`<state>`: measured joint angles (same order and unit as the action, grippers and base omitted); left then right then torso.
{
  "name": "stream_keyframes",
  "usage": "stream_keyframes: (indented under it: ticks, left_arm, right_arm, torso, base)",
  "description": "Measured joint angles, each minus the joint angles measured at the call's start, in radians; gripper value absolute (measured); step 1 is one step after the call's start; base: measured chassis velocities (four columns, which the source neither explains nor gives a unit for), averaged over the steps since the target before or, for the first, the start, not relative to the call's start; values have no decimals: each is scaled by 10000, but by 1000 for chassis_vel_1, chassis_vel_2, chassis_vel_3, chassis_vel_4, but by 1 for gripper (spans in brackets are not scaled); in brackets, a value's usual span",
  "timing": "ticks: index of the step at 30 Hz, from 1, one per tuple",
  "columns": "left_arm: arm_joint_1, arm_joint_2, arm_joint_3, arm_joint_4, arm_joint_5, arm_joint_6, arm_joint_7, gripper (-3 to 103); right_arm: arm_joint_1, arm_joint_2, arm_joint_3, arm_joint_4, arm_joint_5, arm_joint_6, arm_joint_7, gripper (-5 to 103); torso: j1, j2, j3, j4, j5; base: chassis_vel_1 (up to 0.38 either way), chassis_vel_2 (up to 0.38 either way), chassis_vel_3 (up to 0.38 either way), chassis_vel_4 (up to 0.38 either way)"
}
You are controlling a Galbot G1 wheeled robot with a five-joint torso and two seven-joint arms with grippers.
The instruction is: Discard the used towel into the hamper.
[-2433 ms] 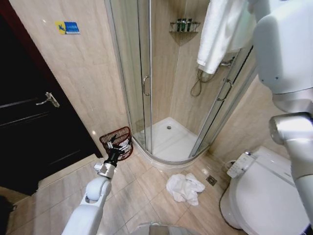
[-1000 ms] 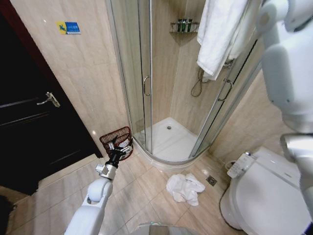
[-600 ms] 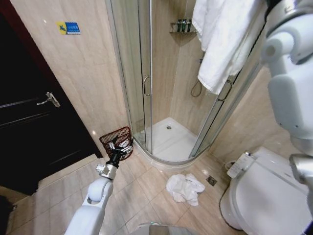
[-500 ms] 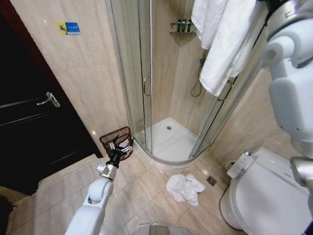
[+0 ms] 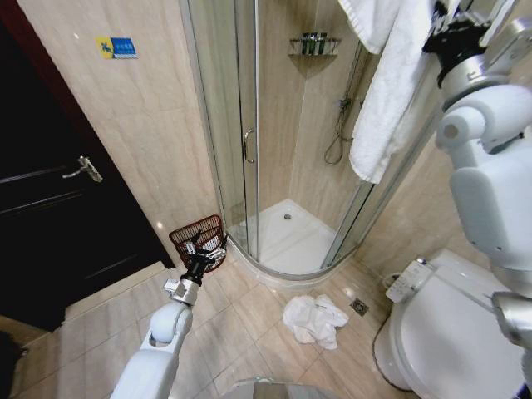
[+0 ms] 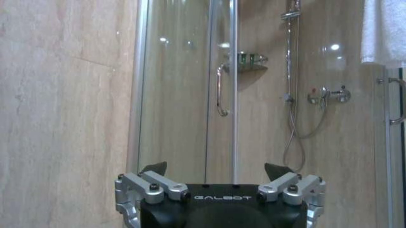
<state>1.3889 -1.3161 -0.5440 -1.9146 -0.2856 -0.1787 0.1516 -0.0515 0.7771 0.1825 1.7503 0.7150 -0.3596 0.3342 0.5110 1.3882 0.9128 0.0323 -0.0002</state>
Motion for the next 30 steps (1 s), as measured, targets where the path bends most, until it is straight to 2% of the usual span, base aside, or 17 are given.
stream_keyframes:
  ticks: [16, 30]
  left_arm:
    - [58, -58, 92, -51, 174, 0, 0, 100]
    - [85, -115, 186, -39, 282, -73, 47, 100]
  right_arm:
    - [-1588, -569, 1205, 783, 68, -3, -319, 7]
    - [-4021, -715, 2602, 1665, 6, 43, -637, 7]
  torso:
    - [1, -2, 1, -1, 4]
    - [0, -1, 0, -1, 0]
  base:
    - [0, 0, 0, 0]
    - [0, 0, 0, 0]
